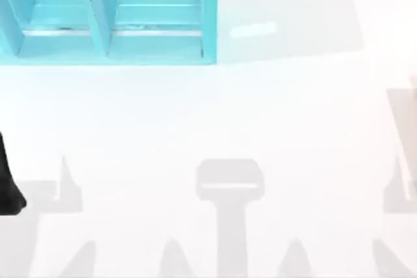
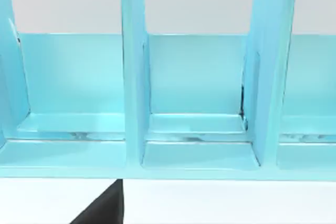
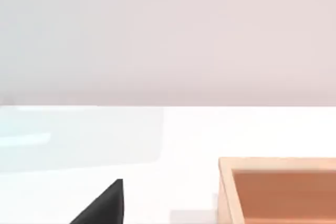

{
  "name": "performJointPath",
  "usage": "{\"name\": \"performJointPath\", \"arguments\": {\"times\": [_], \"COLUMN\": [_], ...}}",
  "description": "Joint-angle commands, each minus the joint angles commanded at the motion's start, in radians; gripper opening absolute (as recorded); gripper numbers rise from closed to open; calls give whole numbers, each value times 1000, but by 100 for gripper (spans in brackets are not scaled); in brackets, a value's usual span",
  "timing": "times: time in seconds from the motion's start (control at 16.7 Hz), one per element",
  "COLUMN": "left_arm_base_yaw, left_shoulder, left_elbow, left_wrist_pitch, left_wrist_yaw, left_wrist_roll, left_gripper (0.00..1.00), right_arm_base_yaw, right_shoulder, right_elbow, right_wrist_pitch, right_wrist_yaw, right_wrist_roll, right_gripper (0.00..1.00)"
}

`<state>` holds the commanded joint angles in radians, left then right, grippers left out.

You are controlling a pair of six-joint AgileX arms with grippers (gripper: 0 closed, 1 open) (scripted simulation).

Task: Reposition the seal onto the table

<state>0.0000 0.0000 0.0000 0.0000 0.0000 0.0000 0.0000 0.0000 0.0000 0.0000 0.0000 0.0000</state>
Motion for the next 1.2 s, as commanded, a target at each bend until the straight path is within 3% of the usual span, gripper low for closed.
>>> {"name": "performJointPath", "arguments": {"times": [0.24, 0.48, 1.2], "left_arm_base_yaw": [0, 0, 0], "left_shoulder": [0, 0, 0], "left_elbow": [0, 0, 0], "left_wrist_pitch": [0, 0, 0], "left_wrist_yaw": [0, 0, 0], "left_wrist_roll": [0, 0, 0], "left_gripper": [100, 100, 100], "right_arm_base_yaw": [-13, -80, -398], "right_shoulder": [32, 223, 1322], "right_elbow": [32, 211, 1012], "right_wrist_pitch": [-30, -187, -956], "right_wrist_yaw": [0, -2, -2], "right_wrist_roll": [-13, -82, -391], "right_gripper": [100, 100, 100]}}
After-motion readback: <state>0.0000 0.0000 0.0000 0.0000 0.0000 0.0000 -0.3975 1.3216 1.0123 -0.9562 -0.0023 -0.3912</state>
